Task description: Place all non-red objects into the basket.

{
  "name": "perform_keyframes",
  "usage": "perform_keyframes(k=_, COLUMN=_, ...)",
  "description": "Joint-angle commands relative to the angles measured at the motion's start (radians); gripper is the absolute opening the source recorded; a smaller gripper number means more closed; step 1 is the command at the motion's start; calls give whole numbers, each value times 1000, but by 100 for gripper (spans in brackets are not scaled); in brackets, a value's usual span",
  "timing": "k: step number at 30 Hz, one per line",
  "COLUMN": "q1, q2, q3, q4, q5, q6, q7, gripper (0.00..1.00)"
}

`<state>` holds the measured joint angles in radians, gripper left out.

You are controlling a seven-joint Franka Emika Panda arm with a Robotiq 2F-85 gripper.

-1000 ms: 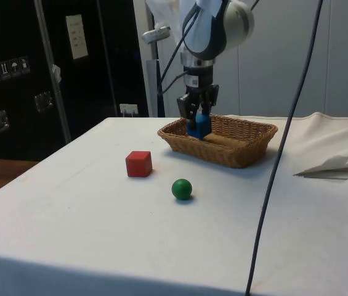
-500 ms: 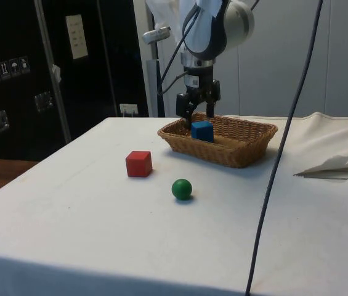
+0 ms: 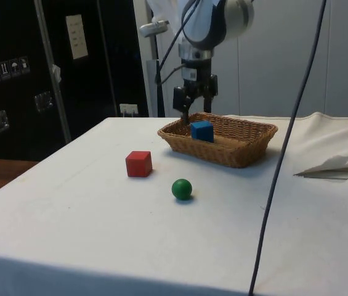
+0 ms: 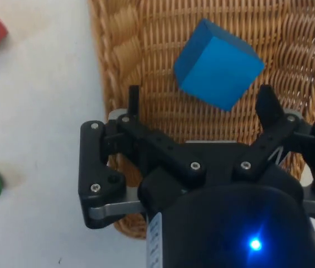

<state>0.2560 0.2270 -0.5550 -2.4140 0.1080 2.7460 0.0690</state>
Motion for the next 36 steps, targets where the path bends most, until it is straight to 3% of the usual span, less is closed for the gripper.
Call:
perform_keyframes(k=1, q1=15, q2=-9, q3=-19, q4=0, q5=-34, q6=-13, q7=28, gripper=100)
perform_keyframes(k=3, q1=16, q2=-30, q3=-15, q4=-4, q5=-53, q6=-30, q7=41, gripper=100)
perform_keyframes(k=4, q1=3, q2=-34, q3=0, q4=-3, q5=-29, q6=-30, q7=18, gripper=100)
perform_keyframes(k=5, q1=16, q2=-40, q3=-13, q4=-6, q5=-62, q6=-38, q7=47, gripper=100)
perform_keyframes(k=10, q1=16, q2=-102, q3=6, q4=-24, q5=-119, q6=-84, q7=92, gripper=100)
perform_keyframes(k=11, q1=7, q2=-97, q3=13, q4=-21, q5=-90, q6=-79, q7=65, gripper=100)
perform_keyframes(k=12, q1=16, q2=-111, q3=9, q4=-28, q5=-129, q6=-90, q7=100, gripper=100)
perform_keyframes(k=19, q1=14, q2=-176, q3=45, q4=-51, q5=-182, q6=-145, q7=150, gripper=100)
perform_keyframes(k=21, q1=8, q2=-181, q3=52, q4=-52, q5=-160, q6=-146, q7=129, gripper=100)
perform_keyframes(k=22, q1=13, q2=-195, q3=63, q4=-53, q5=-194, q6=-170, q7=167, gripper=100)
perform_keyframes(k=27, q1=12, q2=-222, q3=94, q4=-49, q5=-212, q6=-217, q7=193, gripper=100)
perform_keyframes(k=28, q1=8, q2=-221, q3=94, q4=-52, q5=-190, q6=-207, q7=172, gripper=100)
perform_keyframes(k=29, q1=11, q2=-227, q3=99, q4=-47, q5=-214, q6=-227, q7=197, gripper=100)
perform_keyframes(k=34, q1=12, q2=-260, q3=146, q4=-41, q5=-219, q6=-298, q7=219, gripper=100)
perform_keyframes(k=36, q1=9, q2=-259, q3=146, q4=-42, q5=-197, q6=-291, q7=197, gripper=100)
